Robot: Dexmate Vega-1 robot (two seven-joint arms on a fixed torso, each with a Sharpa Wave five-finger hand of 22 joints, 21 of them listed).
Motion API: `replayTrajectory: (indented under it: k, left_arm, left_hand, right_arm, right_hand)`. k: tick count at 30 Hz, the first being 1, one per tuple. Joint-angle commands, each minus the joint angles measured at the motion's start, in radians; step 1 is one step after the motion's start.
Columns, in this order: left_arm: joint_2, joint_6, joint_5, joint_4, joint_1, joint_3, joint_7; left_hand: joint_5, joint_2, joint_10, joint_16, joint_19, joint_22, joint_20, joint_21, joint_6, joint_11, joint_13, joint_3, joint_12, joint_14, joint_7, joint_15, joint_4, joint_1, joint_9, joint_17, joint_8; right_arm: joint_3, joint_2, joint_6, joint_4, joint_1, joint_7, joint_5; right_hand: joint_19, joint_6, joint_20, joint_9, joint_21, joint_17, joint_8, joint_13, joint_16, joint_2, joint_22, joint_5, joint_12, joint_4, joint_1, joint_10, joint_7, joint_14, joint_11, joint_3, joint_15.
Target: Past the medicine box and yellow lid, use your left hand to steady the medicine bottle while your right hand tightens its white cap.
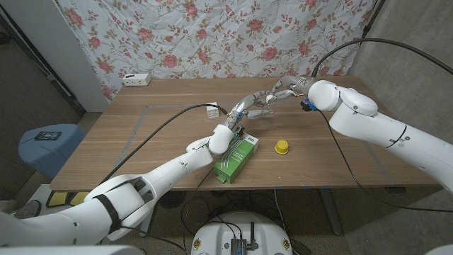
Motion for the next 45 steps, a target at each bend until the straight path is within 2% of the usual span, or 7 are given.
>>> replayTrajectory:
  k: [1, 13, 20, 36, 45]
  left_arm:
    - [0.004, 0.002, 0.004, -0.011, 0.008, 0.000, 0.001]
    - [0.008, 0.008, 0.008, -0.025, 0.015, -0.001, 0.001]
    - [0.010, 0.012, 0.012, -0.032, 0.018, -0.001, 0.002]
    - [0.009, 0.013, 0.018, -0.032, 0.019, 0.000, 0.006]
    - [0.003, 0.000, 0.021, -0.011, 0.009, 0.002, 0.016]
  left_hand:
    - [0.003, 0.006, 0.077, -0.001, 0.001, 0.002, -0.119, 0.004, 0.004, -0.070, 0.003, 0.008, 0.004, 0.012, -0.007, -0.066, 0.000, -0.001, 0.005, 0.000, 0.000]
    - [0.003, 0.006, 0.077, 0.000, 0.001, 0.002, -0.118, 0.004, 0.005, -0.069, 0.003, 0.011, 0.003, 0.012, -0.011, -0.066, 0.000, -0.003, 0.005, 0.000, 0.000]
    - [0.003, 0.006, 0.076, 0.000, 0.001, 0.002, -0.117, 0.004, 0.006, -0.070, 0.003, 0.015, 0.003, 0.014, -0.014, -0.068, 0.000, -0.002, 0.005, 0.000, 0.000]
    - [0.003, 0.005, 0.077, 0.000, 0.001, 0.002, -0.117, 0.004, 0.008, -0.070, 0.003, 0.020, 0.003, 0.015, -0.017, -0.066, -0.001, -0.005, 0.005, 0.000, -0.001]
    - [0.003, 0.004, 0.079, 0.000, 0.000, 0.002, -0.117, 0.004, 0.006, -0.068, 0.003, 0.023, 0.003, 0.016, -0.017, -0.067, -0.002, -0.004, 0.005, 0.000, -0.002]
  right_arm:
    - [0.003, 0.004, -0.015, 0.000, -0.009, -0.018, 0.004]
    - [0.008, 0.002, -0.032, -0.004, -0.020, -0.041, 0.016]
    - [0.004, 0.001, -0.048, -0.010, -0.019, -0.048, 0.016]
    - [-0.004, 0.005, -0.061, -0.006, -0.014, -0.062, 0.029]
    - [-0.019, 0.013, -0.073, 0.004, 0.001, -0.064, 0.026]
  right_hand:
    - [0.016, 0.012, -0.001, 0.006, 0.009, 0.004, 0.008, 0.005, 0.007, -0.003, 0.005, -0.003, 0.007, 0.006, 0.001, 0.011, 0.000, 0.010, -0.001, 0.002, 0.005]
    - [0.028, 0.042, -0.001, 0.016, 0.009, 0.006, 0.030, 0.005, 0.011, -0.005, 0.005, -0.008, 0.009, 0.013, -0.008, 0.032, 0.007, 0.027, 0.000, -0.003, 0.004]
    - [0.035, 0.059, -0.001, 0.023, 0.009, 0.008, 0.044, 0.005, 0.012, -0.009, 0.005, -0.012, 0.008, 0.017, -0.019, 0.039, 0.022, 0.034, 0.001, -0.008, 0.008]
    - [0.051, 0.108, 0.005, 0.045, 0.008, 0.013, 0.086, 0.005, 0.018, -0.014, 0.005, -0.018, 0.009, 0.028, -0.049, 0.069, 0.027, 0.057, 0.010, -0.023, 0.014]
    - [0.056, 0.131, 0.009, 0.055, 0.007, 0.014, 0.106, 0.005, 0.020, -0.016, 0.006, -0.019, 0.010, 0.029, -0.057, 0.082, 0.024, 0.067, 0.006, -0.027, 0.017]
